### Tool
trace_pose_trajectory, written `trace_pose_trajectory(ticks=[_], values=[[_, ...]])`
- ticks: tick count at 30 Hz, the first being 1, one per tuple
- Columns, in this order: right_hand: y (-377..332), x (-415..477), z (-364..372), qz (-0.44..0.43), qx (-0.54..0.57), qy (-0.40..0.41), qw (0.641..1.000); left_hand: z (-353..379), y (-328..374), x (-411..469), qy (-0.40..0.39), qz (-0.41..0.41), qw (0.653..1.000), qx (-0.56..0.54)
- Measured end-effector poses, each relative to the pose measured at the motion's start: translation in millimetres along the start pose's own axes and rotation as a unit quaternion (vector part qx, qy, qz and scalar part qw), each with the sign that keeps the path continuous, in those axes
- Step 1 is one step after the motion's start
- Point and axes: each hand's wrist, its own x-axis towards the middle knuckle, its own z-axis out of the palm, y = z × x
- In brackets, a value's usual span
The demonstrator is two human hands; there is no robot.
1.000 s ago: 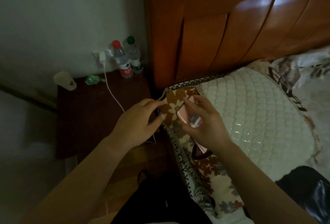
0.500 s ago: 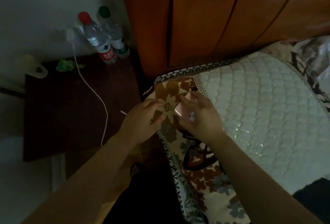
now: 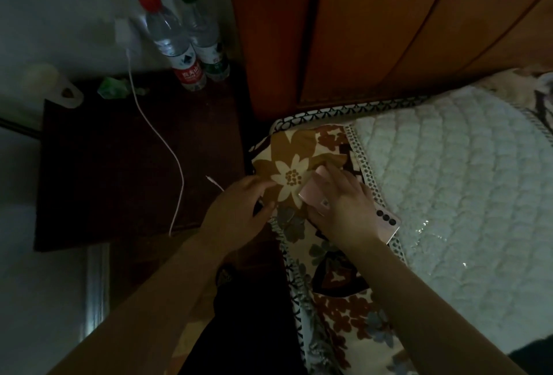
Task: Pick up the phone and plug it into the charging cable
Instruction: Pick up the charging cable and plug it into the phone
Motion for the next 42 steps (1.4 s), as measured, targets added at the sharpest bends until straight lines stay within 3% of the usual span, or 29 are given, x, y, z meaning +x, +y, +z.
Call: trace_pose_trajectory(ticks=[4, 11, 18, 25, 34, 38, 42], values=[[-1.3, 3.7, -1.5, 0.026, 0.008, 0.042, 0.999, -0.7, -5.1, -0.3, -0.006, -0.014, 1.000, 0.007], [-9.5, 12.3, -1.8, 0.063, -0.003, 0.005, 0.998, -10.9, -9.4, 2.3, -0.001, -0.019, 1.000, 0.001], [-58.9, 19.9, 2.8, -0.010, 0.136, 0.076, 0.988, -31.3, -37.3, -14.8, 0.031, -0.063, 0.997, 0.019], [-108.4, 51.7, 53.7, -0.010, 0.217, -0.013, 0.976, -44.0, -84.4, -33.0, 0.053, -0.129, 0.990, 0.015], [-125.9, 87.9, 141.6, 0.010, 0.094, -0.065, 0.993, -40.1, -146.6, -37.4, 0.057, -0.135, 0.989, 0.010], [-129.5, 90.8, 158.0, 0.020, 0.062, -0.027, 0.998, -39.6, -161.4, -36.0, 0.038, -0.128, 0.991, 0.006], [-138.1, 90.0, 149.4, 0.036, 0.110, 0.003, 0.993, -46.4, -161.6, -34.6, 0.038, -0.121, 0.992, -0.003]])
